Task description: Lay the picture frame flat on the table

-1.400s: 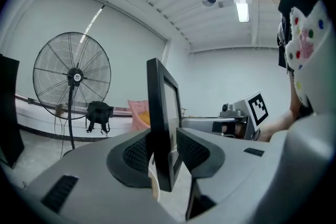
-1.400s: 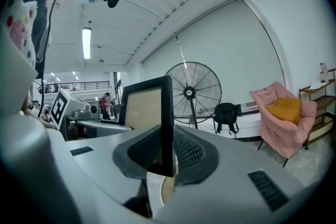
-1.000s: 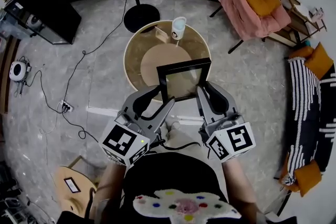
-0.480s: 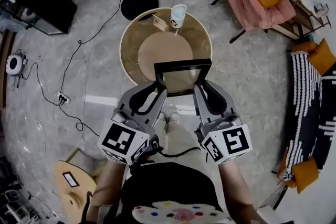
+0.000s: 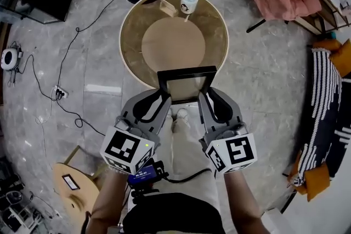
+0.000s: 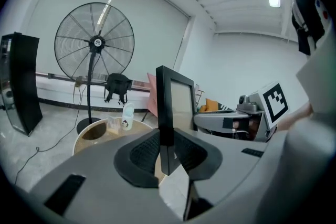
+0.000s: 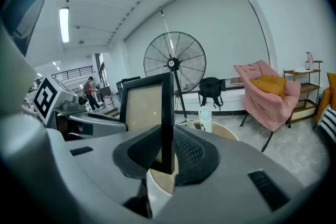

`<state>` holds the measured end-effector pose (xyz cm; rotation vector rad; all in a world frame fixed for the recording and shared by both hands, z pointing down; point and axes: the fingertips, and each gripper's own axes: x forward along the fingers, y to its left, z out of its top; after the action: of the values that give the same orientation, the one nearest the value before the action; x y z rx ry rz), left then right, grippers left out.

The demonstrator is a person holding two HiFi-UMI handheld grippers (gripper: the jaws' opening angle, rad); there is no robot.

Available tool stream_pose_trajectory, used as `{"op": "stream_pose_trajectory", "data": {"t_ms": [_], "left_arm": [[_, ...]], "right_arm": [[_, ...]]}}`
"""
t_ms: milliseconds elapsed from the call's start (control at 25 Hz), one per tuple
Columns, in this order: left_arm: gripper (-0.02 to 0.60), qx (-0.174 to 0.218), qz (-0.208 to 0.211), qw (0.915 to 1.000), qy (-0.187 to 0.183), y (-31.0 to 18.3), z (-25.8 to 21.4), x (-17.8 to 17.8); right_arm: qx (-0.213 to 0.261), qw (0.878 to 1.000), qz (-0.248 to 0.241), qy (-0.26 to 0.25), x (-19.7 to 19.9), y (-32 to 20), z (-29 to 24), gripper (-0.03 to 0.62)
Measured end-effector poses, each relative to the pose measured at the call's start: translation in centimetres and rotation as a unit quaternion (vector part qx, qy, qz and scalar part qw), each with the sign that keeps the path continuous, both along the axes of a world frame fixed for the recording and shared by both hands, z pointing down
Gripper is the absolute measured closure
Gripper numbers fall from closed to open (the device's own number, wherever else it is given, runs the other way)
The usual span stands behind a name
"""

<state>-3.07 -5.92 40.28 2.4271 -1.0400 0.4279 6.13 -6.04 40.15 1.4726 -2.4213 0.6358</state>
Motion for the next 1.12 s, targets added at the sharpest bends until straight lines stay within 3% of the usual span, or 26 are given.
{"op": "stream_pose_trajectory", "data": {"t_ms": [560,1120], "left_arm": [[0.489,-0.078,-0.002,0.9969,-0.008,0.5,11.1,0.4],[0.486,-0.135,-0.002,0.9905,-0.028,-1.2,21.8,-0.1]], "right_arm": [[-0.073,0.997,-0.007,0.009,0.3,0.4,11.1,0.507],[-0.133,0.991,0.016,0.013,-0.1,-1.2,21.5,0.507]]}}
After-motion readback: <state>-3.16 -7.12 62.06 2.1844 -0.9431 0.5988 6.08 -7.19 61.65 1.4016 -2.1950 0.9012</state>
